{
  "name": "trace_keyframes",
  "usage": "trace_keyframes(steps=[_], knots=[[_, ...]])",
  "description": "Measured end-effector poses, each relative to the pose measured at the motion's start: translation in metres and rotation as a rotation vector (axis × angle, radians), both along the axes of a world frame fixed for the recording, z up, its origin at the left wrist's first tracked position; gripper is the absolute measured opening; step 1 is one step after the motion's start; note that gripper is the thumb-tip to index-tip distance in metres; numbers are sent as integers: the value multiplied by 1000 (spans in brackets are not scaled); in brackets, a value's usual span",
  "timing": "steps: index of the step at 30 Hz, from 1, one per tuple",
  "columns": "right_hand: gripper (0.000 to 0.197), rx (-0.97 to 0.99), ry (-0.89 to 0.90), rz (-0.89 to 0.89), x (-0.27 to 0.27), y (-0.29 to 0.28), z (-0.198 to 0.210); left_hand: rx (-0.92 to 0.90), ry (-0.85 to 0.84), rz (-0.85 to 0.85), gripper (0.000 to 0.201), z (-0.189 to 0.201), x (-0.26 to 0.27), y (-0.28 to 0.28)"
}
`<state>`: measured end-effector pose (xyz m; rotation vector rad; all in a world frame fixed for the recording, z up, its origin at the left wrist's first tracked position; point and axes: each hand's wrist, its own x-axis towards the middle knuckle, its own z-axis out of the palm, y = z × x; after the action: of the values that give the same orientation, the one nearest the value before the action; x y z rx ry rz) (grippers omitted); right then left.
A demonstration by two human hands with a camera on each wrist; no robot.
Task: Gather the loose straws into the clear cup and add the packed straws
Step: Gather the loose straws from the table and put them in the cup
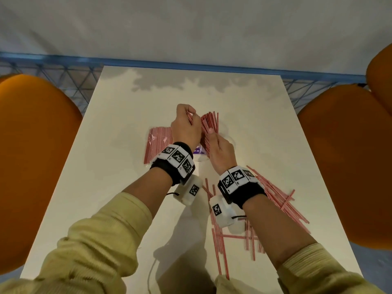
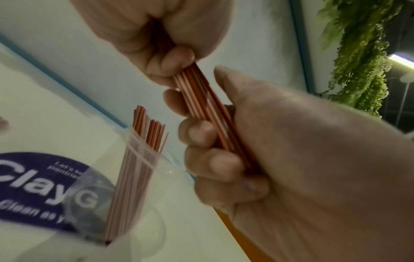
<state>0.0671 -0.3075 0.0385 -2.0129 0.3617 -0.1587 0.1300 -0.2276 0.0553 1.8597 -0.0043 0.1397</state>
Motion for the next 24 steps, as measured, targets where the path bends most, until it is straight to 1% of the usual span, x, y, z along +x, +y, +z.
trace_keyframes(steps=[2, 4, 5, 6, 8, 9, 12, 14, 17, 21, 24], knots=[[44, -112, -3, -83, 11, -12, 0, -39, -40, 64, 9, 4, 17, -6], [36, -213, 7, -186, 20, -25, -4, -60, -78, 105, 8, 6, 33, -10], [34, -241, 43, -216, 23, -31, -7, -56, -101, 109, 6, 6, 39, -12], [36, -261, 101, -219, 26, -35, -10, -48, -121, 97, 6, 5, 45, -13], [46, -296, 222, -180, 28, -40, -17, -26, -141, 48, 6, -1, 50, -17], [51, -307, 253, -161, 28, -41, -20, -5, -150, 25, 6, -5, 51, -19], [61, -323, 237, -72, 28, -42, -24, 101, -158, -42, 6, -20, 50, -25], [64, -345, 233, 23, 28, -43, -27, 174, -139, -83, 13, -29, 47, -27], [66, -371, 242, 88, 29, -44, -31, 327, -135, -153, 26, -37, 41, -29], [63, -396, 246, 94, 29, -44, -35, 508, -106, -374, 46, -48, 35, -28], [60, -422, 242, 95, 30, -44, -38, 648, -121, -473, 49, -47, 36, -24]])
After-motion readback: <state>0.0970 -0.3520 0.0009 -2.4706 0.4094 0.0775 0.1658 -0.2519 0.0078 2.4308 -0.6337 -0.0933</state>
